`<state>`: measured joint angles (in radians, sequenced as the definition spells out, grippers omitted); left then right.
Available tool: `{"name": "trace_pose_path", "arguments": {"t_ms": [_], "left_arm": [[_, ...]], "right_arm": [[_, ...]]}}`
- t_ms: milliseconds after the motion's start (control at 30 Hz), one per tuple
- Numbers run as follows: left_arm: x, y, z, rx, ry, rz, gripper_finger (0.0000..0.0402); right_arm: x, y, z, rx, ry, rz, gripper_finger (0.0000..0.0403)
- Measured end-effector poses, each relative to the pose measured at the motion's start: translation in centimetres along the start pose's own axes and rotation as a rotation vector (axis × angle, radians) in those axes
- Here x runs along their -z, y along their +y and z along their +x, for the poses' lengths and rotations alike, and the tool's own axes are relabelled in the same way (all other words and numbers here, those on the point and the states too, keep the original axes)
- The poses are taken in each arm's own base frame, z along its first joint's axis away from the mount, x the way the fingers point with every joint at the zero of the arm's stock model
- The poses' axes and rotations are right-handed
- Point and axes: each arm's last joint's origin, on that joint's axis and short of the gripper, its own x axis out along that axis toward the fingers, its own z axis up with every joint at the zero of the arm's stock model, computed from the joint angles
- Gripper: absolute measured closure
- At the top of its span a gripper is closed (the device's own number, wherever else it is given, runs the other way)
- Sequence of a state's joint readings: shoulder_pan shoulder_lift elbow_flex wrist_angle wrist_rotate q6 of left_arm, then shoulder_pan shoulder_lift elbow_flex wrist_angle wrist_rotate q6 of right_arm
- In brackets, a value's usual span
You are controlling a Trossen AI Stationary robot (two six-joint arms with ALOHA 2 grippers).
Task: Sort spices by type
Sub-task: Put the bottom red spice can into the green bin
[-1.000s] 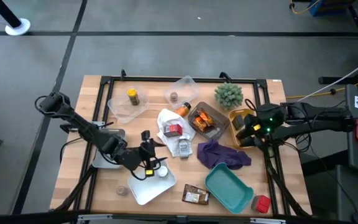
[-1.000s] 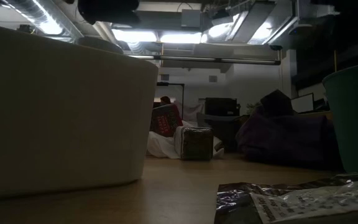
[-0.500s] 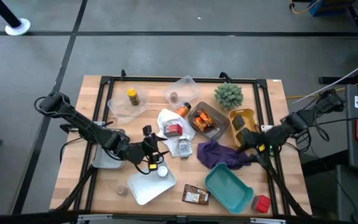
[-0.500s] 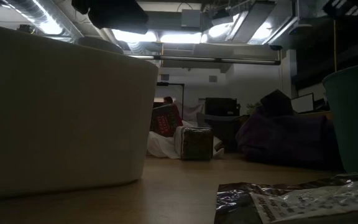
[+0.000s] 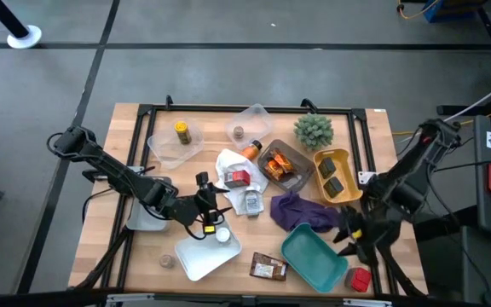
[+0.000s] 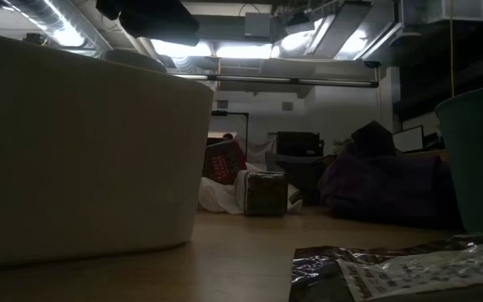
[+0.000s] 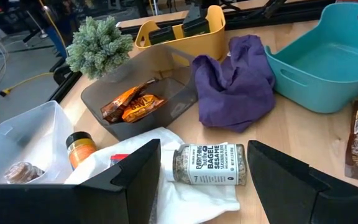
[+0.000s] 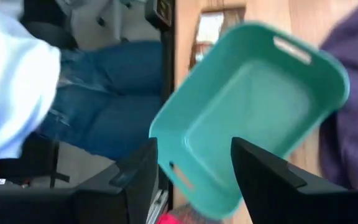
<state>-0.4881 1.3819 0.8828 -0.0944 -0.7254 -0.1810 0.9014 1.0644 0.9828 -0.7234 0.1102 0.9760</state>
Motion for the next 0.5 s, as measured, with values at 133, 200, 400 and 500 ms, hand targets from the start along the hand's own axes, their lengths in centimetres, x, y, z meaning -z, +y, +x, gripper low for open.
{"name": "trace_pose_path", "arguments": {"t_ms": [133, 200, 400, 500], "left_arm": [[0.0, 0.0, 0.0, 0.000, 0.000, 0.000, 0.0178], [0.0, 0.0, 0.0, 0.000, 0.001, 0.001, 0.0178], [0.3, 0.1, 0.0, -0.005, 0.028, 0.024, 0.0178], [0.6, 0.1, 0.0, -0.008, 0.047, 0.040, 0.0178]], "right_arm": [[0.4, 1.6, 0.9, 0.101, 0.095, 0.036, 0.0198], [0.7, 2.3, 1.8, 0.145, 0.151, 0.017, 0.0198], [1.9, 4.6, 4.6, 0.122, 0.408, -0.002, 0.0198], [2.8, 5.4, 5.7, 0.099, 0.528, -0.005, 0.0198]]}}
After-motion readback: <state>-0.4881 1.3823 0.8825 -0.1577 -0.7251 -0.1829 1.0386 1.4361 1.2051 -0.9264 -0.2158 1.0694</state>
